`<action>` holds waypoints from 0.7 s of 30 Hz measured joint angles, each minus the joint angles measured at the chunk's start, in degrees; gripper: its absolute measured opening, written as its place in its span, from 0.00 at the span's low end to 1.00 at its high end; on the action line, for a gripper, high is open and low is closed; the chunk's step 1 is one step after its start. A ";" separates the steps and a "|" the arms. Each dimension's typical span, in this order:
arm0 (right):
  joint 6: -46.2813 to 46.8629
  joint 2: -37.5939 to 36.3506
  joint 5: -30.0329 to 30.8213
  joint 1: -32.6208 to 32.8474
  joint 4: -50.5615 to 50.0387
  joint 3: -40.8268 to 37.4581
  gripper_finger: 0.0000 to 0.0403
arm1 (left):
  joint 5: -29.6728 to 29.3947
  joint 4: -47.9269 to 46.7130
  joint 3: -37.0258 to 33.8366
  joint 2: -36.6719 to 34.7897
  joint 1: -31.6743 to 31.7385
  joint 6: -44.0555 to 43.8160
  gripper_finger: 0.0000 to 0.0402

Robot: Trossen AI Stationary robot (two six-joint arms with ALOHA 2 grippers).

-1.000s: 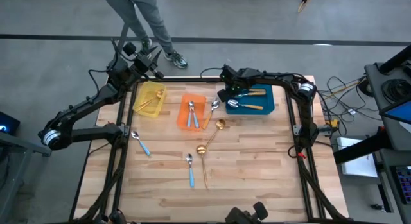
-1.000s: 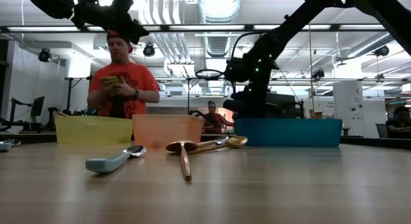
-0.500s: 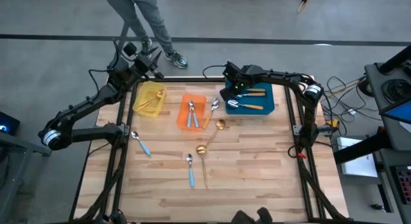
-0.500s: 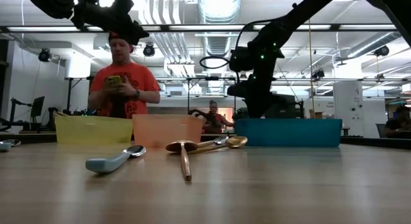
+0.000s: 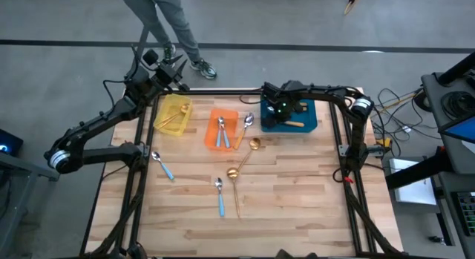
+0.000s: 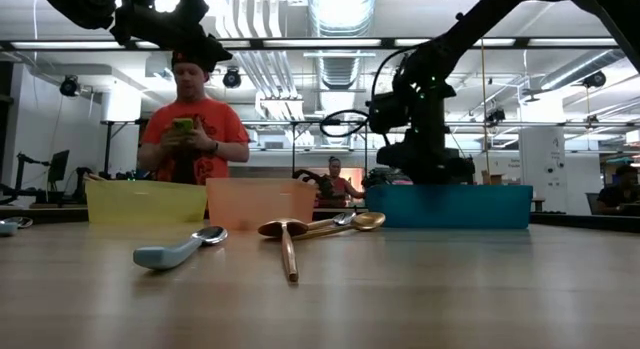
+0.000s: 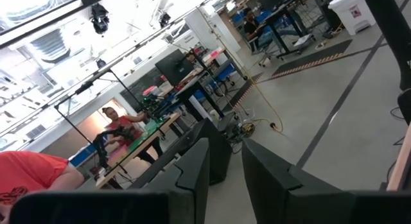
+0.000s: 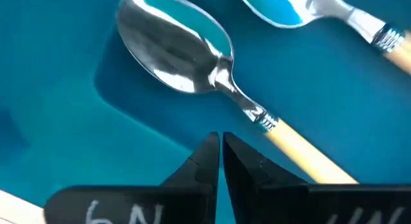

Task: Sort silverware by color (type)
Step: Put the yellow spoon into the blue bin

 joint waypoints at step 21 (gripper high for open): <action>-2.51 -1.70 13.62 -0.96 -0.28 -1.37 0.03 | -0.06 0.00 0.00 0.00 0.00 -0.41 0.19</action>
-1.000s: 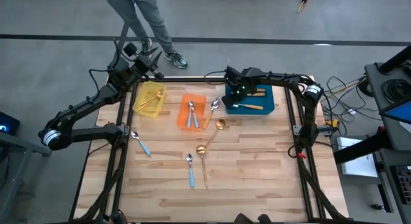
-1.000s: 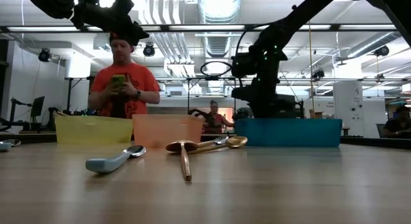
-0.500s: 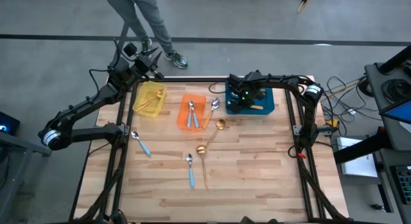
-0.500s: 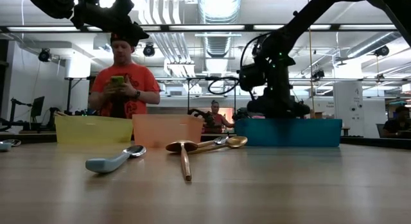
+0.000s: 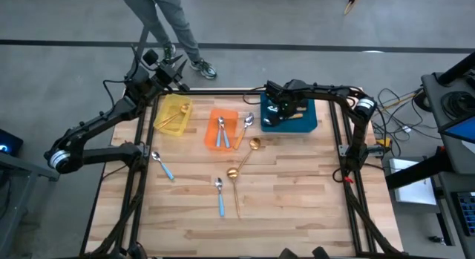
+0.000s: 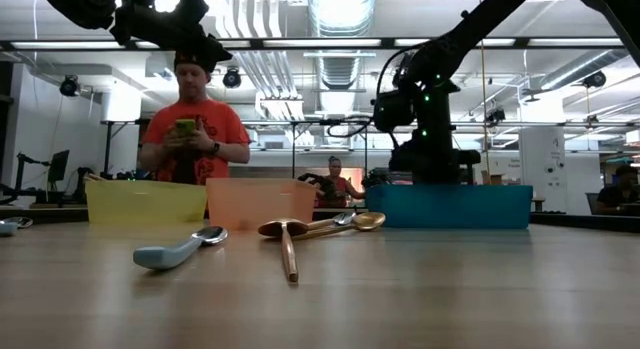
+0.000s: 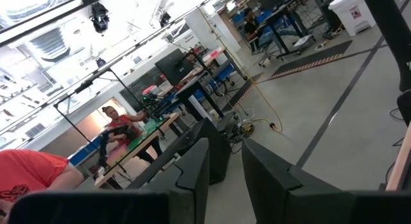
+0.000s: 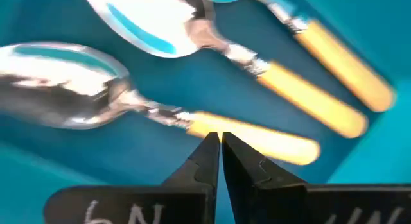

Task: Sort silverware by color (type)
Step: Put the yellow spoon into the blue bin

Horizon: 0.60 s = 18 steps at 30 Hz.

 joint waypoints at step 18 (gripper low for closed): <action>1.06 -0.29 -9.53 0.07 13.33 -5.41 0.03 | -0.01 -0.02 0.00 0.00 0.00 -1.08 0.19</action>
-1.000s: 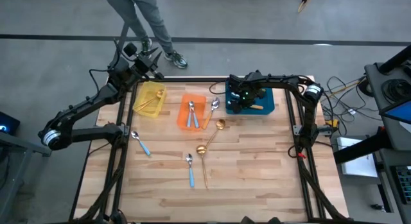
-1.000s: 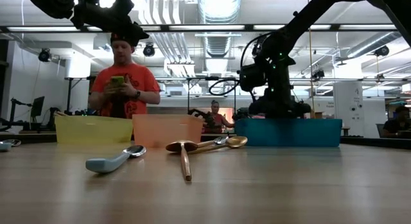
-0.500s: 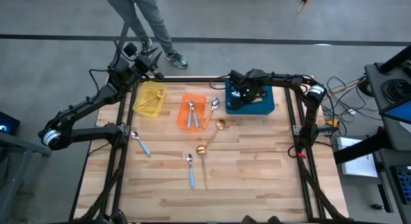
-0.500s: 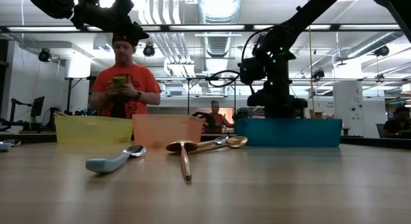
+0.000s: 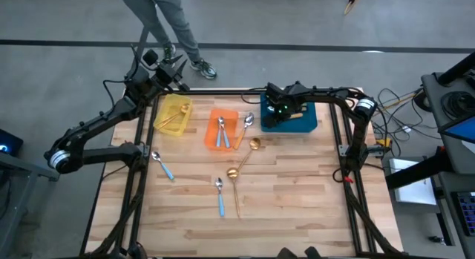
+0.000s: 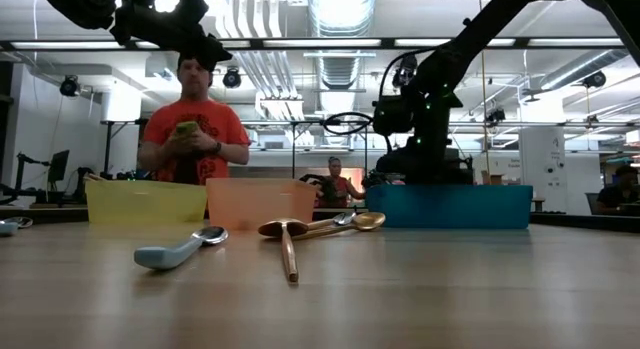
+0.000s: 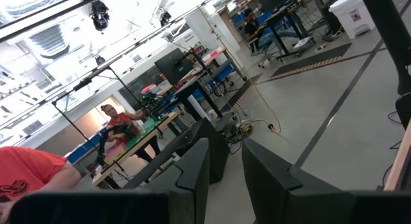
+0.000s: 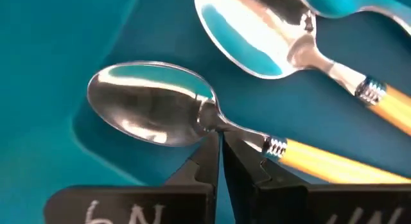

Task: Sort silverware by color (type)
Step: Put the yellow spoon into the blue bin, then put the blue spoon into the orange bin

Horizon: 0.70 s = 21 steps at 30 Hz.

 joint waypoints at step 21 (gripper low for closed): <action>-0.17 0.07 7.10 -0.95 5.87 0.13 0.03 | 0.01 -0.02 0.00 0.00 0.00 -2.04 0.19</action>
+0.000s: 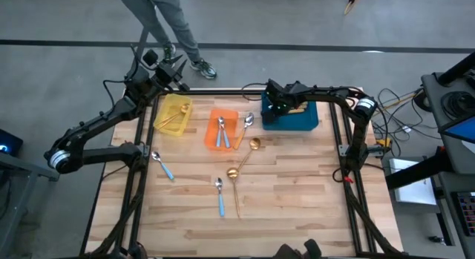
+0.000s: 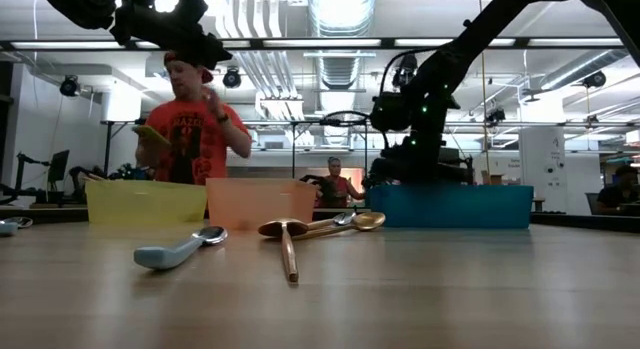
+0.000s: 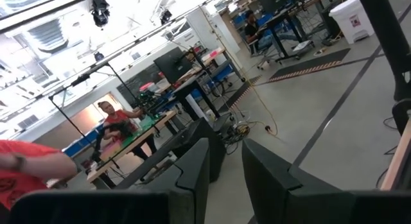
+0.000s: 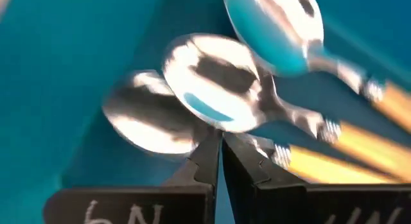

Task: Sort silverware by color (type)
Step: Put the blue spoon into the orange bin

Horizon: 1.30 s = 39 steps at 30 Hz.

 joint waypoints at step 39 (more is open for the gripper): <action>-28.91 -4.63 -8.32 1.51 44.22 5.88 0.03 | 13.53 -44.09 0.00 0.32 -3.97 -52.29 0.19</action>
